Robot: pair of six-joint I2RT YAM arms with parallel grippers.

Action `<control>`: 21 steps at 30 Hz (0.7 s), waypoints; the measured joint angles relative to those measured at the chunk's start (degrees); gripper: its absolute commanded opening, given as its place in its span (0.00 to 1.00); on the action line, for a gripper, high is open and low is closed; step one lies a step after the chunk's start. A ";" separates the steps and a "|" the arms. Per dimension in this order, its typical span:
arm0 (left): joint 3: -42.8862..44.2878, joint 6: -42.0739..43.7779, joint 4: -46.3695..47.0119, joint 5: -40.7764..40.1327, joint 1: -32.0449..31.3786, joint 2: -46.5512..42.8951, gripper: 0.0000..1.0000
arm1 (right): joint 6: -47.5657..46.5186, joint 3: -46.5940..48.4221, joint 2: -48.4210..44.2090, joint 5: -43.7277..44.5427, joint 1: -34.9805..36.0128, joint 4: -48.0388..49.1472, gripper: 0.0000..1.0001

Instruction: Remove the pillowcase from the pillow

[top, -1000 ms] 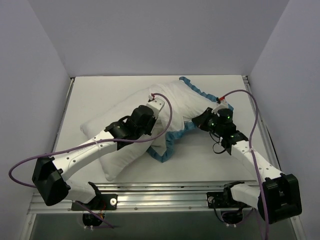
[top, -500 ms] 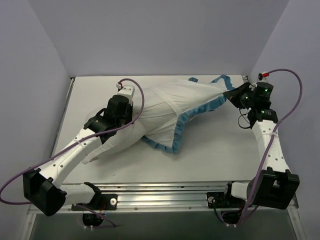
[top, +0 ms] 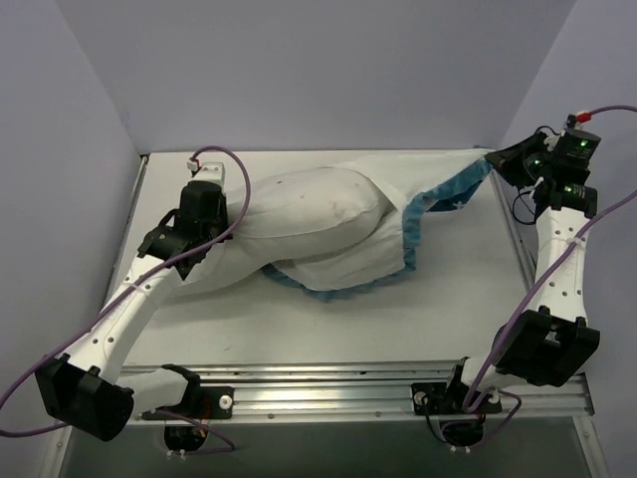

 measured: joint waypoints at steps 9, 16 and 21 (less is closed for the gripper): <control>0.42 3.80 -11.21 -11.32 8.13 -0.63 0.02 | -4.20 15.17 4.94 6.69 -6.16 0.90 0.00; 5.49 4.68 -13.49 -12.44 8.37 0.20 0.02 | -6.67 26.36 8.66 2.29 -5.49 0.79 0.00; 9.62 4.11 -11.76 -9.70 8.33 4.59 0.02 | -10.03 29.83 9.44 0.92 -1.01 0.96 0.00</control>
